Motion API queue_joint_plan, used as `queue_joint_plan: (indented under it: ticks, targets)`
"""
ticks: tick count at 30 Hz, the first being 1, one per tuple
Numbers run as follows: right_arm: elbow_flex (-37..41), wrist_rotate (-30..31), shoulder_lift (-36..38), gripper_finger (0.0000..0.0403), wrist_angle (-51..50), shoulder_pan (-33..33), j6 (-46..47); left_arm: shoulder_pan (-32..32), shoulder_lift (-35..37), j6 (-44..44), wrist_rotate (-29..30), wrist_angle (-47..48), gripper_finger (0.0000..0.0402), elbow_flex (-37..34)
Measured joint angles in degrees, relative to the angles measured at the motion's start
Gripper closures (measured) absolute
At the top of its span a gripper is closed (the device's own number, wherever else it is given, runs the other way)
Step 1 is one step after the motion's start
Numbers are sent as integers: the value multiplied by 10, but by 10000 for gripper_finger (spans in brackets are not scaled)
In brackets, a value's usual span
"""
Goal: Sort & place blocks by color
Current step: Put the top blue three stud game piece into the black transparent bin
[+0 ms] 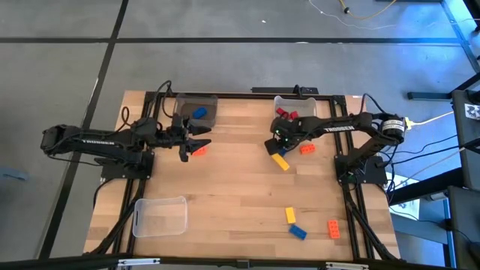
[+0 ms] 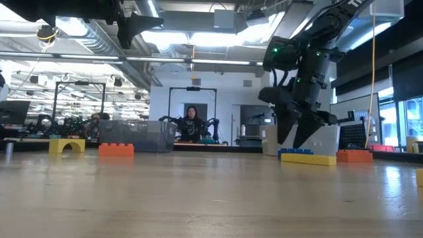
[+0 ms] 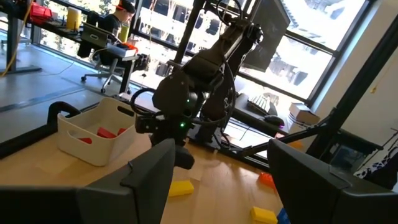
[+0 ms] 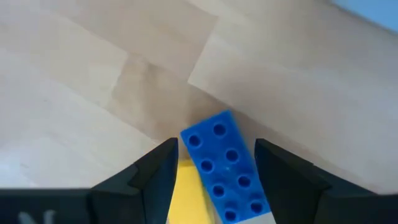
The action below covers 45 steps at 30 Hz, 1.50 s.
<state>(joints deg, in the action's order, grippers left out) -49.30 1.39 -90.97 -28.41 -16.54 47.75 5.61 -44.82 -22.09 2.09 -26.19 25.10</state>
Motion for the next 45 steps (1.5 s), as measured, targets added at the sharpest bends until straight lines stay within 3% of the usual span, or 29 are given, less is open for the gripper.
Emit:
queue_joint_plan:
  ticks: [9,26,45]
  targets:
    - [0,4,-3,190,18,0,-19,0,0,0,4,0,154,0]
    - [0,5,-3,189,18,11,-184,0,0,1,4,1,154,0]
    - [-3,11,-66,198,41,11,-183,0,0,1,4,0,154,0]
